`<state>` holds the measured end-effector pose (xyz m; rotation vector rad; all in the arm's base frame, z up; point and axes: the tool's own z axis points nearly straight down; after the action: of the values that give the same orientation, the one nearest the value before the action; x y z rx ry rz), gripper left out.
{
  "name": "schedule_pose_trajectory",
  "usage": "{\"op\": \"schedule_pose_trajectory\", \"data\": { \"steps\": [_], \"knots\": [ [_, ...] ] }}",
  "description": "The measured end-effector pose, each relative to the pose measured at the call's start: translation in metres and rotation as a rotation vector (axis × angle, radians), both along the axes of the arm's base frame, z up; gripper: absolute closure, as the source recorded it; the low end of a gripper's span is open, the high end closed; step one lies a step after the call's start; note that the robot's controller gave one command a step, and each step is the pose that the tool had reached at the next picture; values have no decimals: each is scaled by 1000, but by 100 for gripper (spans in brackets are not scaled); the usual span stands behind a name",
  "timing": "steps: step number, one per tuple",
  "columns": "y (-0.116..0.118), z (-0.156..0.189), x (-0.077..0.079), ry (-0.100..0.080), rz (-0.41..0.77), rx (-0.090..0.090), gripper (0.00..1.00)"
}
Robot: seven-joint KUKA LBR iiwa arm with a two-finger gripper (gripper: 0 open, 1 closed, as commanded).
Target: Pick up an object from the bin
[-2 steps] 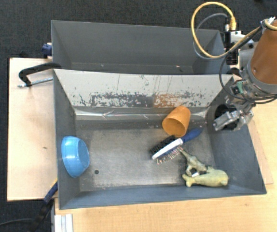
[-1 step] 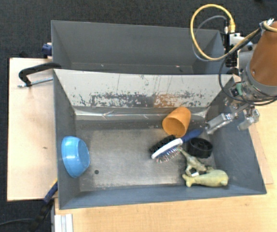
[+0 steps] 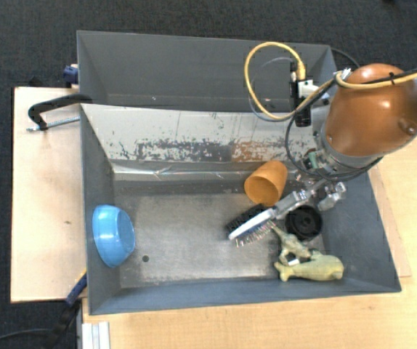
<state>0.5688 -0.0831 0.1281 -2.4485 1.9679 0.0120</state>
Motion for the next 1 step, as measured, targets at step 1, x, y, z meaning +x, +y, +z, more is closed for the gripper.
{"op": "schedule_pose_trajectory", "data": {
  "steps": [1],
  "knots": [
    [-2,4,2,-6,-4,-2,100]
  ]
}}
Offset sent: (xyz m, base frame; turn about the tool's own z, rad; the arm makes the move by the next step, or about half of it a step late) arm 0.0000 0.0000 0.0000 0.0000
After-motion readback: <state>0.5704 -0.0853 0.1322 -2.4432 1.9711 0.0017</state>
